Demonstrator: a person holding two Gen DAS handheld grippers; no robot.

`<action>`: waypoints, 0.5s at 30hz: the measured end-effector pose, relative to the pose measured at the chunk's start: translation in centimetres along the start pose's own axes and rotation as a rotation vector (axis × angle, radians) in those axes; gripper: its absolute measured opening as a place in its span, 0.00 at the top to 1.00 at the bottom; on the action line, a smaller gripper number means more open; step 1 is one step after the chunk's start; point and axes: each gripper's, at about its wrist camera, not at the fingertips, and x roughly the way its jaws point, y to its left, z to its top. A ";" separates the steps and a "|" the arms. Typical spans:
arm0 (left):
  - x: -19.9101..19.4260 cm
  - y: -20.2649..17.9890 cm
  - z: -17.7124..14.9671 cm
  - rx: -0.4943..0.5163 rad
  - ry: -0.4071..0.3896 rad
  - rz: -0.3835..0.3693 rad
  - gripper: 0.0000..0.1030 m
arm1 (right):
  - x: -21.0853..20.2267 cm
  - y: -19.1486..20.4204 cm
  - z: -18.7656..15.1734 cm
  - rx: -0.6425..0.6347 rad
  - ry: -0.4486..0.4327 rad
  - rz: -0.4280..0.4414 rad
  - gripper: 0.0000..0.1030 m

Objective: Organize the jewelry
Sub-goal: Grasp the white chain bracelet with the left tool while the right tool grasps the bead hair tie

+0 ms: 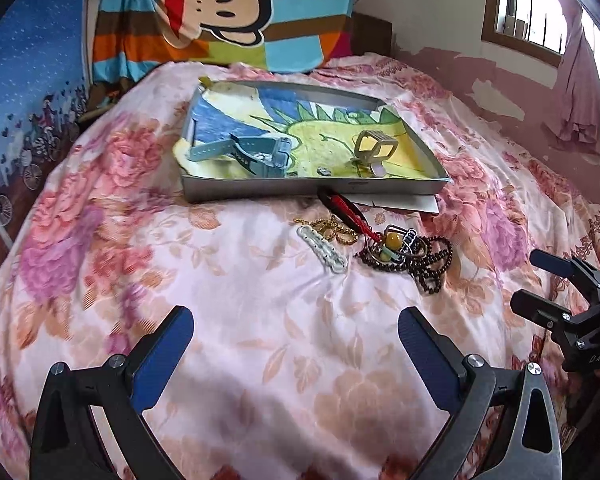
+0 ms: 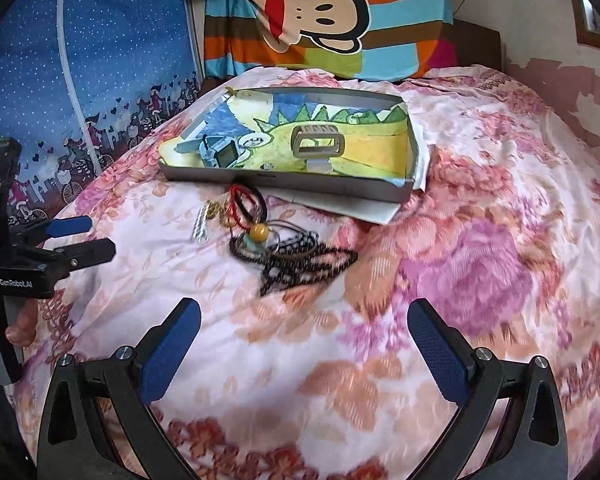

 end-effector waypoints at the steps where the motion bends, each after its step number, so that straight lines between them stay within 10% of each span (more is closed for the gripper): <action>1: 0.4 0.0 0.3 0.000 0.004 -0.011 0.00 | 0.4 0.0 0.3 -0.003 0.000 0.006 0.02; 15: 6.0 -0.7 2.9 -0.022 0.083 -0.157 0.49 | 5.5 -0.9 3.1 -0.007 0.042 0.062 0.39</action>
